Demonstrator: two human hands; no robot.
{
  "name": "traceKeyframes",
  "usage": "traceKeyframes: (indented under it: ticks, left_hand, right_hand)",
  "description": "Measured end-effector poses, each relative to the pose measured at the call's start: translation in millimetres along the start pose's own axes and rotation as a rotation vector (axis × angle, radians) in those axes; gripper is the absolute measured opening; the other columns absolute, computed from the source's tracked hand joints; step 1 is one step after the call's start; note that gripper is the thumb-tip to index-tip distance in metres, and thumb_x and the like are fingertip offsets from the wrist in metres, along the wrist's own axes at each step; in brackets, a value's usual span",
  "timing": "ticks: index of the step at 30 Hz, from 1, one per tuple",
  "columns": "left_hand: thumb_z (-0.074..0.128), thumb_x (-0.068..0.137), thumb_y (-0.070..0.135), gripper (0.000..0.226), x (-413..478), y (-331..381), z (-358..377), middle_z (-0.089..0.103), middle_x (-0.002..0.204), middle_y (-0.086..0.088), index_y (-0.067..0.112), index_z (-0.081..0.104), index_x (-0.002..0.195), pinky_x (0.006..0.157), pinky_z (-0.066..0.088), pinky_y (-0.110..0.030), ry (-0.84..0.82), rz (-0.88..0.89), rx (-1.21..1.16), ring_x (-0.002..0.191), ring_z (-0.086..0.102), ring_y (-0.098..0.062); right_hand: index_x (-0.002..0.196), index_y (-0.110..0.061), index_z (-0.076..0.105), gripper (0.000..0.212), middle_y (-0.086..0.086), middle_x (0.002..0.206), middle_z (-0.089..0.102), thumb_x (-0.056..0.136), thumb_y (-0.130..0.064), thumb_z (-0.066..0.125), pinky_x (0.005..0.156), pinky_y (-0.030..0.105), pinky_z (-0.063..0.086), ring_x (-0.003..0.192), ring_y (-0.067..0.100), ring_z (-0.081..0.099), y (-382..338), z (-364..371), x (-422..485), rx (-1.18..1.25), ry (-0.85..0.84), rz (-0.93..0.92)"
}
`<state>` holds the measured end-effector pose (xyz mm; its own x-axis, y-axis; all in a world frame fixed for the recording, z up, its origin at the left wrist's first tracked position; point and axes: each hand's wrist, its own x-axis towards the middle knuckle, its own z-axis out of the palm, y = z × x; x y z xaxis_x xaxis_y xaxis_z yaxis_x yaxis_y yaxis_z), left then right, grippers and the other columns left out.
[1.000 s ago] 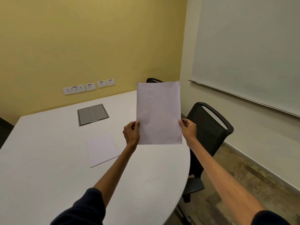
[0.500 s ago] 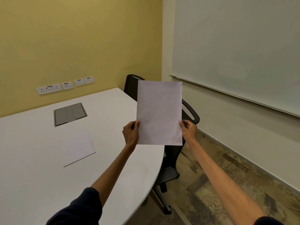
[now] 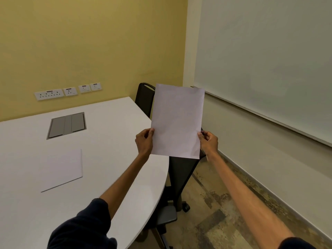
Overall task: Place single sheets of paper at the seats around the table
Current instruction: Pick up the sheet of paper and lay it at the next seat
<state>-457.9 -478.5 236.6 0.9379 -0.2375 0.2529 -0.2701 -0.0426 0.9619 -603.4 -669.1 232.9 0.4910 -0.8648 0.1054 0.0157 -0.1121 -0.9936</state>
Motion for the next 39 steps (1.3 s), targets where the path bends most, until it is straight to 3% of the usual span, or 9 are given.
traceKeyframes:
  ticks: [8, 12, 17, 20, 24, 27, 32, 39]
  left_hand:
    - [0.058, 0.096, 0.029, 0.030, 37.8, 3.8, 64.9, 0.071, 0.104, -0.012, 0.004, 0.071, 0.107, 0.076, 0.050, -0.025, 0.061, -0.014, 0.024, 0.085, 0.063, -0.018]
    - [0.059, 0.096, 0.029, 0.030, 55.2, -0.8, 92.9, 0.072, 0.103, -0.011, 0.004, 0.072, 0.106, 0.077, 0.051, -0.026, 0.134, -0.038, 0.040, 0.085, 0.063, -0.018]
    - [0.060, 0.095, 0.030, 0.029, 78.4, -8.2, 129.4, 0.072, 0.101, -0.008, 0.005, 0.073, 0.105, 0.076, 0.050, -0.025, 0.235, -0.060, 0.073, 0.085, 0.064, -0.019]
    - [0.061, 0.095, 0.030, 0.028, 89.4, -10.4, 150.4, 0.071, 0.099, -0.007, 0.006, 0.073, 0.104, 0.074, 0.048, -0.024, 0.335, -0.084, 0.068, 0.085, 0.063, -0.018]
    - [0.061, 0.095, 0.029, 0.026, 92.4, -18.9, 168.5, 0.070, 0.097, -0.004, 0.007, 0.073, 0.102, 0.075, 0.050, -0.026, 0.449, -0.130, 0.062, 0.085, 0.063, -0.018]
    - [0.061, 0.095, 0.028, 0.025, 93.5, -28.3, 167.8, 0.070, 0.097, -0.005, 0.007, 0.073, 0.102, 0.079, 0.055, -0.031, 0.542, -0.171, 0.072, 0.088, 0.065, -0.020]
    - [0.062, 0.094, 0.024, 0.023, 94.0, -46.8, 145.2, 0.071, 0.097, -0.006, 0.006, 0.073, 0.101, 0.083, 0.056, -0.034, 0.723, -0.233, 0.091, 0.089, 0.065, -0.021]
    - [0.064, 0.093, 0.022, 0.021, 99.7, -88.3, 101.1, 0.072, 0.100, -0.008, 0.004, 0.074, 0.100, 0.082, 0.054, -0.032, 0.915, -0.313, 0.115, 0.089, 0.065, -0.020]
  right_hand:
    - [0.115, 0.000, 0.065, 0.030, 0.010, 0.108, 0.068, 0.094, -0.022, 0.063, 0.085, 0.034, 0.055, 0.094, 0.023, 0.064, -3.4, -13.1, 87.6, 0.006, -0.067, 0.023]
    - [0.113, 0.001, 0.065, 0.029, 0.009, 0.105, 0.066, 0.093, -0.020, 0.064, 0.077, 0.025, 0.053, 0.091, 0.020, 0.062, 5.0, -8.4, 135.2, 0.020, -0.125, 0.010]
    - [0.110, 0.001, 0.066, 0.028, 0.005, 0.101, 0.065, 0.091, -0.019, 0.066, 0.080, 0.028, 0.053, 0.090, 0.020, 0.062, 19.9, 2.9, 199.2, 0.033, -0.213, 0.021]
    - [0.102, -0.007, 0.068, 0.019, 0.003, 0.097, 0.067, 0.090, -0.021, 0.067, 0.073, 0.023, 0.053, 0.082, 0.015, 0.063, 19.9, 10.5, 237.5, 0.021, -0.316, -0.011]
    - [0.099, -0.006, 0.068, 0.017, 0.009, 0.097, 0.070, 0.090, -0.021, 0.068, 0.079, 0.032, 0.057, 0.083, 0.018, 0.065, 22.0, 26.7, 279.3, 0.005, -0.452, -0.021]
    - [0.099, -0.006, 0.069, 0.017, 0.011, 0.098, 0.070, 0.090, -0.021, 0.068, 0.075, 0.030, 0.056, 0.080, 0.016, 0.063, 25.0, 50.2, 293.2, -0.002, -0.539, -0.032]
    - [0.107, -0.004, 0.069, 0.024, 0.012, 0.104, 0.071, 0.090, -0.021, 0.068, 0.088, 0.040, 0.057, 0.092, 0.022, 0.066, 41.5, 107.3, 298.8, -0.036, -0.734, -0.013]
    - [0.114, 0.001, 0.067, 0.031, 0.017, 0.111, 0.070, 0.090, -0.018, 0.068, 0.092, 0.046, 0.055, 0.102, 0.030, 0.066, 64.0, 199.3, 289.8, -0.118, -0.975, -0.013]
